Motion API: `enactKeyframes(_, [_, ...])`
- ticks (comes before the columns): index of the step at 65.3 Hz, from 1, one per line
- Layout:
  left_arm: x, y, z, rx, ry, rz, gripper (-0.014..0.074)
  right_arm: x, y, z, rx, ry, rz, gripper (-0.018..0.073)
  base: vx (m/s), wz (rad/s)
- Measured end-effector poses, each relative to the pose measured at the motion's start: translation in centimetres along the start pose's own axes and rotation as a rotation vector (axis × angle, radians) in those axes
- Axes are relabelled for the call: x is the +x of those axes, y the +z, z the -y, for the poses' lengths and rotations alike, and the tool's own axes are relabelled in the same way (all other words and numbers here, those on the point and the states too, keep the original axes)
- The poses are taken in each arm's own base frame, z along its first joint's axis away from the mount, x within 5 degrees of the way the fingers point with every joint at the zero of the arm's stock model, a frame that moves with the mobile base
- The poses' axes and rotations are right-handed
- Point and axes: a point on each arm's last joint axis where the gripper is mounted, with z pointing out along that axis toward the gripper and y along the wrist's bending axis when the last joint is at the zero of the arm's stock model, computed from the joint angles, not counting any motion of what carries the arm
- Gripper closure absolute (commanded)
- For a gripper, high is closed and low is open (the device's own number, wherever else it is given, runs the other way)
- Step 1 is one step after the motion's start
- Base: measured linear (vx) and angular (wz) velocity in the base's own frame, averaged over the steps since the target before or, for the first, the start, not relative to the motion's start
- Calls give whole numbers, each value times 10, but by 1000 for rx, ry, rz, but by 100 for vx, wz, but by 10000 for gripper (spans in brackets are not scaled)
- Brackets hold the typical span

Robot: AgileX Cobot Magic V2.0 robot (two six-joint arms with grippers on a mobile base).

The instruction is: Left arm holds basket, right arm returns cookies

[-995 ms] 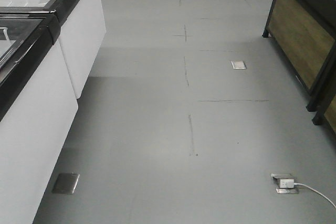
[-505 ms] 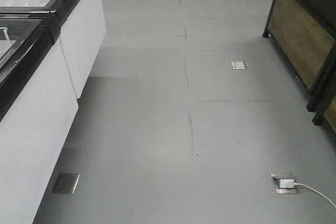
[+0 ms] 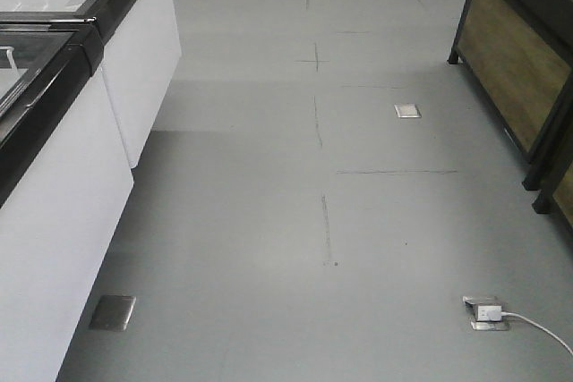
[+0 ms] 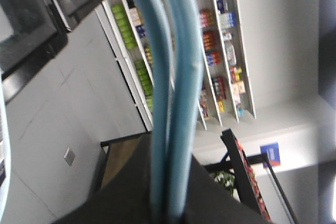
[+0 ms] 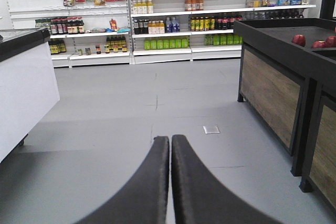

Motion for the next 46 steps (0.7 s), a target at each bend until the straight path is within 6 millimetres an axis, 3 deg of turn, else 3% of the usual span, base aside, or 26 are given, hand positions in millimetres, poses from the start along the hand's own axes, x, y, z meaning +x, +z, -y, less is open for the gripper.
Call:
enactKeyframes(11, [40,43,32,82,55,-142,604,0,0,0,0,0,0,567,0,0])
enactKeyframes(26, [133,95,64,183,61,-424,604,0,0,0,0,0,0,567,0,0])
enactKeyframes(36, [190,109,85,241,103,-578,604,0,0,0,0,0,0,567,0,0])
enactKeyframes(46, [248,105,97,267,126,-713,604,0,0,0,0,0,0,567,0,0])
